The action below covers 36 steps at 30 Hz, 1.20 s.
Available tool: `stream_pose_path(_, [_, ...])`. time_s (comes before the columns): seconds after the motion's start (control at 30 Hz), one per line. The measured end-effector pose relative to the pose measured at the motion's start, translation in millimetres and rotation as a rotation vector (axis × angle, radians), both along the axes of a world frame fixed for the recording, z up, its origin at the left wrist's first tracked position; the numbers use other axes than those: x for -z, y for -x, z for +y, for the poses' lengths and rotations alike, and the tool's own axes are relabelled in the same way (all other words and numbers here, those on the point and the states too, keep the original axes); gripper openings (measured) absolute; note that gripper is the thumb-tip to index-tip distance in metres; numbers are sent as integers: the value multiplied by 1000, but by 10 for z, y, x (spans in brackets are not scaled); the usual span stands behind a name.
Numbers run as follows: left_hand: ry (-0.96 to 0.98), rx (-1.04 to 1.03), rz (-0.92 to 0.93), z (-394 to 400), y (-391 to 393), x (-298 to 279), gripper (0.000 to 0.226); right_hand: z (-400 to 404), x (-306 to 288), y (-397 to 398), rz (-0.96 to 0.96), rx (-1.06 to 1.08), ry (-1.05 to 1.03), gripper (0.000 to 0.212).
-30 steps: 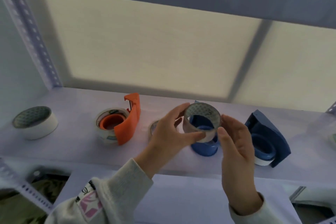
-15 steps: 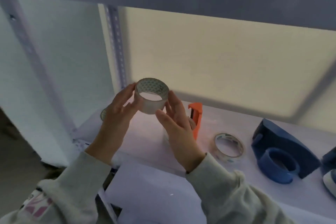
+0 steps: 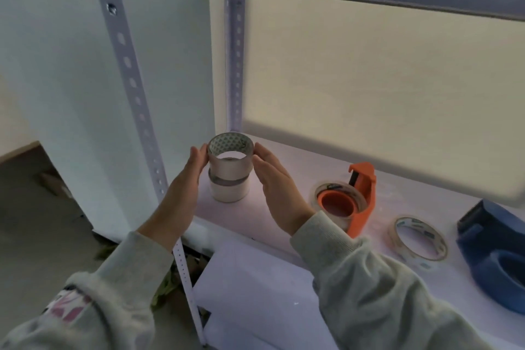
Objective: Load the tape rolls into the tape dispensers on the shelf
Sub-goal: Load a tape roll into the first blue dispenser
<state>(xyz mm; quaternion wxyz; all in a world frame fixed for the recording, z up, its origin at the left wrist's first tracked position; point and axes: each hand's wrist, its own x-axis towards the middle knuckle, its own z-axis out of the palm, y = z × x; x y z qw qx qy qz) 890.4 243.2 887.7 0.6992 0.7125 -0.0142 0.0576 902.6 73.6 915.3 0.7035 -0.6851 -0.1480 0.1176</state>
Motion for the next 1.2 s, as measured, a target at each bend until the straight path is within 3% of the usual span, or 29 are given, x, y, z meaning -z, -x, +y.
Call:
stream_pose_path(0.1, [-2, -6, 22, 20, -10, 38, 69, 7, 44, -6, 12, -18, -14, 26])
stream_pose_path(0.4, [59, 30, 53, 30, -35, 79, 74, 18, 44, 51, 73, -53, -16, 29])
stream_pose_path(0.53, [79, -203, 59, -142, 65, -9, 64, -85, -16, 169, 104, -57, 31, 57])
stream_pose_path(0.63, [-73, -311, -54, -390, 184, -258, 59, -255, -157, 285, 80, 21, -35, 54])
stream_pose_path(0.67, [-31, -309, -86, -503, 191, -364, 57, -359, -210, 337, 66, 66, -73, 51])
stream_pose_path(0.77, [385, -199, -117, -982, 231, -664, 54, -829, -301, 522, -59, 273, -151, 41])
stream_pose_path(0.87, [411, 22, -34, -1594, 334, -715, 62, -1384, -271, 730, -219, 563, -154, 24])
stream_pose_path(1.0, [290, 247, 182, -2402, 537, -629, 43, -2023, -79, 911, -255, 899, 268, 21])
stream_pose_path(1.07, [261, 328, 299, -2714, 614, -538, 39, -2225, 32, 972, -211, 895, 456, 29])
stream_pose_path(1.13, [274, 332, 339, -2907, 621, -449, 14, -2331, 168, 1018, -188, 805, 687, 38])
stream_pose_path(1.2, [278, 276, 406, -2990, 577, -308, 19, -2371, 293, 1044, -155, 736, 813, 44])
